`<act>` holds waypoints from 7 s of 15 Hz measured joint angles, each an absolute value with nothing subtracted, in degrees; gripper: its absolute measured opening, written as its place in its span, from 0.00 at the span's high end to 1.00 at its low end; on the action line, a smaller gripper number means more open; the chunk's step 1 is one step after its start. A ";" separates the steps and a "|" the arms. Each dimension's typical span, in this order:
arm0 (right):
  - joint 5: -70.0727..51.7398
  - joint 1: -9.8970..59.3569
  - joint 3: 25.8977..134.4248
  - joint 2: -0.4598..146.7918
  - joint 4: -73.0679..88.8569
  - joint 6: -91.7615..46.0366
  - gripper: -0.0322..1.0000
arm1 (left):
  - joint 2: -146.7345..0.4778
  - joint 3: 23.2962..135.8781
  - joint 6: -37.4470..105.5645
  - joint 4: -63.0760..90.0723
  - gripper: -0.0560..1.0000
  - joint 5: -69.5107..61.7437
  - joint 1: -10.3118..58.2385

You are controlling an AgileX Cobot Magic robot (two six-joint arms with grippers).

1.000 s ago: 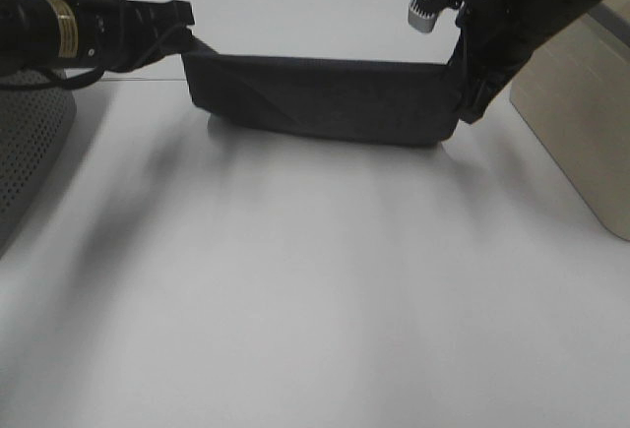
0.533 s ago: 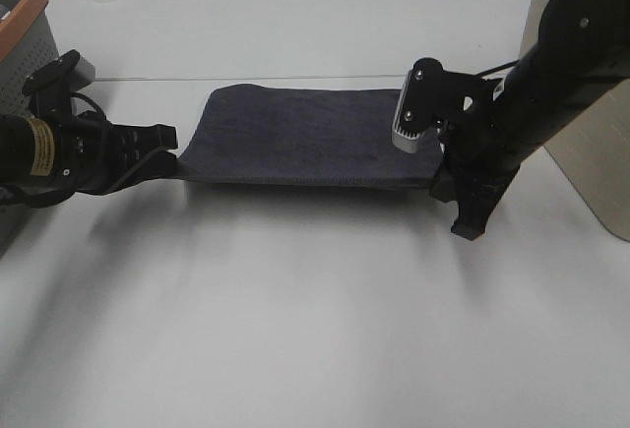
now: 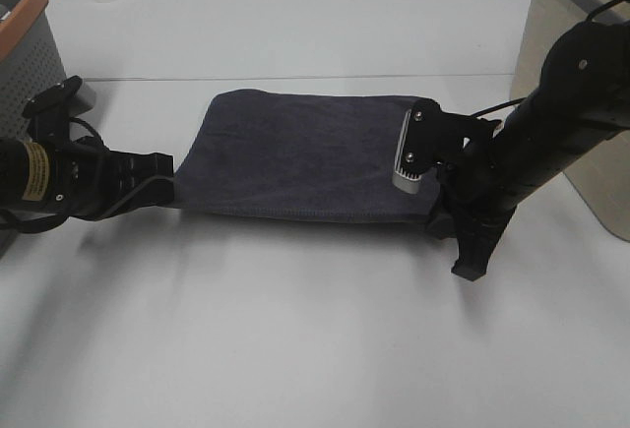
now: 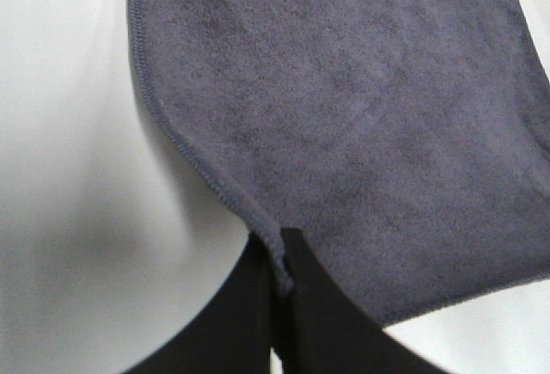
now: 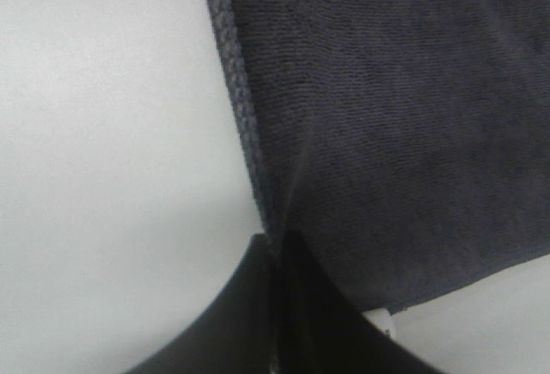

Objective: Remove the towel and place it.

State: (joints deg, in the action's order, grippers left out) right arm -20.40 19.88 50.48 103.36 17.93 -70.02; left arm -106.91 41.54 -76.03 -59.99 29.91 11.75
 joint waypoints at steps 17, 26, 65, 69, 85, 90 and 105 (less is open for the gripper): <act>-17.36 19.82 50.42 96.14 20.11 -70.99 0.37 | -99.35 42.34 -75.40 -61.99 0.09 31.57 11.75; 7.79 19.82 50.42 76.26 22.06 -59.42 0.37 | -84.05 60.22 -81.13 -76.43 0.09 4.01 11.75; -62.51 1.49 46.81 51.57 4.93 -12.38 0.29 | -47.15 42.17 -8.54 -3.61 0.09 -53.74 9.80; -60.56 1.49 34.95 39.13 7.45 -12.26 0.29 | -32.49 32.95 -8.54 -0.40 0.09 -54.83 9.80; -60.33 1.49 29.05 9.74 7.85 -11.92 0.29 | 0.29 29.34 -6.19 0.00 0.09 -59.42 9.80; -60.33 1.49 28.99 0.57 8.19 -11.92 0.29 | 0.29 29.34 -6.19 0.00 0.09 -59.42 9.80; -60.33 1.49 28.99 -0.23 8.31 -11.92 0.29 | 0.29 29.34 -5.73 0.00 0.10 -59.42 9.80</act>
State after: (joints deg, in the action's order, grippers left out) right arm -60.33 1.49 28.99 -0.23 8.31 -11.92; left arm 0.29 29.34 -5.73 0.00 -59.42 9.80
